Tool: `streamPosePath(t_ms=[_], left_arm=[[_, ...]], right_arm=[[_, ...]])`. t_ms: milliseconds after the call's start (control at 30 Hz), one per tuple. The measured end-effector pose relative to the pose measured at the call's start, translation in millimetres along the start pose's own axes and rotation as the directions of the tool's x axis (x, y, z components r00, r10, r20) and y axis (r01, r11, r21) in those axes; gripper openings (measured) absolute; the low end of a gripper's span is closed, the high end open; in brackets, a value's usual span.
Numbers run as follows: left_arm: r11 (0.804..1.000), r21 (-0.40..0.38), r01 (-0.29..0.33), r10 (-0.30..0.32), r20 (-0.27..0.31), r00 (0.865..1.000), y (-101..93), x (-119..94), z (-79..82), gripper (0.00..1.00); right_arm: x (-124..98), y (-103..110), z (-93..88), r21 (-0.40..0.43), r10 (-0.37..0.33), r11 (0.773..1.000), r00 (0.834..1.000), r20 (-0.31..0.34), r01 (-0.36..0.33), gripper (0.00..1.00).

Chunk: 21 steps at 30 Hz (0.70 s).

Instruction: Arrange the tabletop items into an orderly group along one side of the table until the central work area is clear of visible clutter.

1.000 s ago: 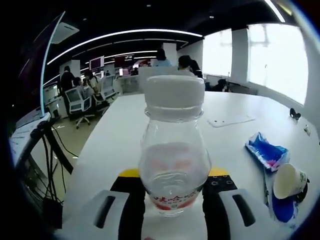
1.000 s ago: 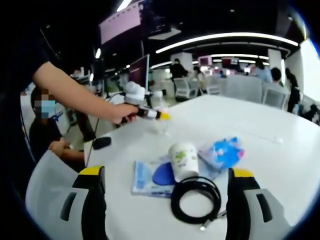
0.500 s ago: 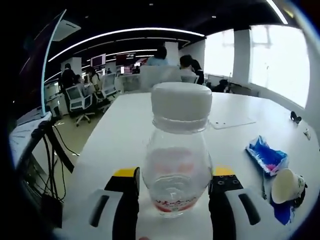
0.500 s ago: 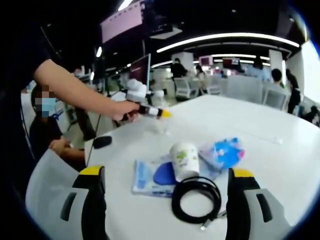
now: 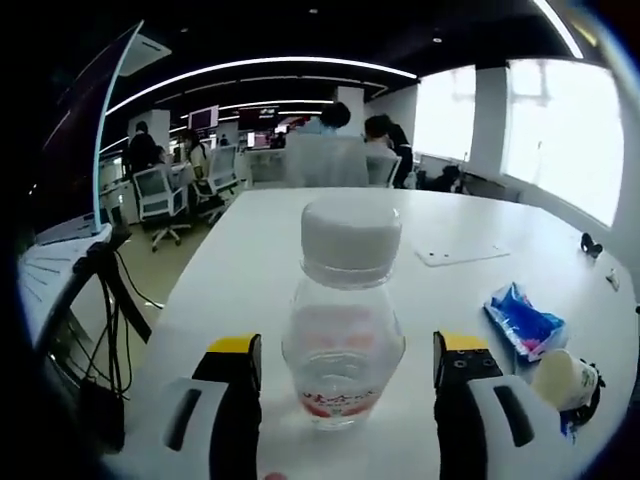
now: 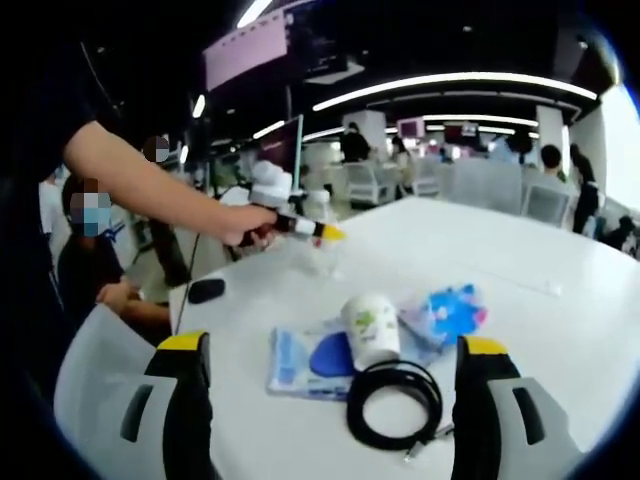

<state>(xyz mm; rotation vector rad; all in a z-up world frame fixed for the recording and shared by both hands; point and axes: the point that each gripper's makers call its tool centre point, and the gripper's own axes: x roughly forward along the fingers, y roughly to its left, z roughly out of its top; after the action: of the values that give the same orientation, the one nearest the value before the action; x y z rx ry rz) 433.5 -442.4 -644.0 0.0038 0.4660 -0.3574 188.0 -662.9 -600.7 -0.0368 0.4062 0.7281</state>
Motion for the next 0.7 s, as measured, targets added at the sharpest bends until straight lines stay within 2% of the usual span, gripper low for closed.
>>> streamPosePath(t_ms=[167, 500, 700], left_arm=[[0.999, 0.037, -0.002, 0.001, 0.003, 1.0, -2.5, -8.5, 4.8, 0.77], [0.999, 0.024, -0.035, 0.035, 0.024, 0.999, 0.7, -34.7, 12.3, 0.8], [0.999, 0.031, -0.029, 0.028, 0.026, 0.999, -5.1, -50.8, 13.7, 0.87]], right_arm=[[-3.1, -0.6, 4.2, 0.009, -0.007, 1.0, 1.0, 0.019, 0.007, 1.0], [-7.8, -1.1, 13.4, -0.009, 0.002, 1.0, 1.0, 0.03, -0.002, 1.0], [-11.6, 0.0, 12.7, -0.01, 0.003, 1.0, 1.0, 0.028, -0.003, 1.0]])
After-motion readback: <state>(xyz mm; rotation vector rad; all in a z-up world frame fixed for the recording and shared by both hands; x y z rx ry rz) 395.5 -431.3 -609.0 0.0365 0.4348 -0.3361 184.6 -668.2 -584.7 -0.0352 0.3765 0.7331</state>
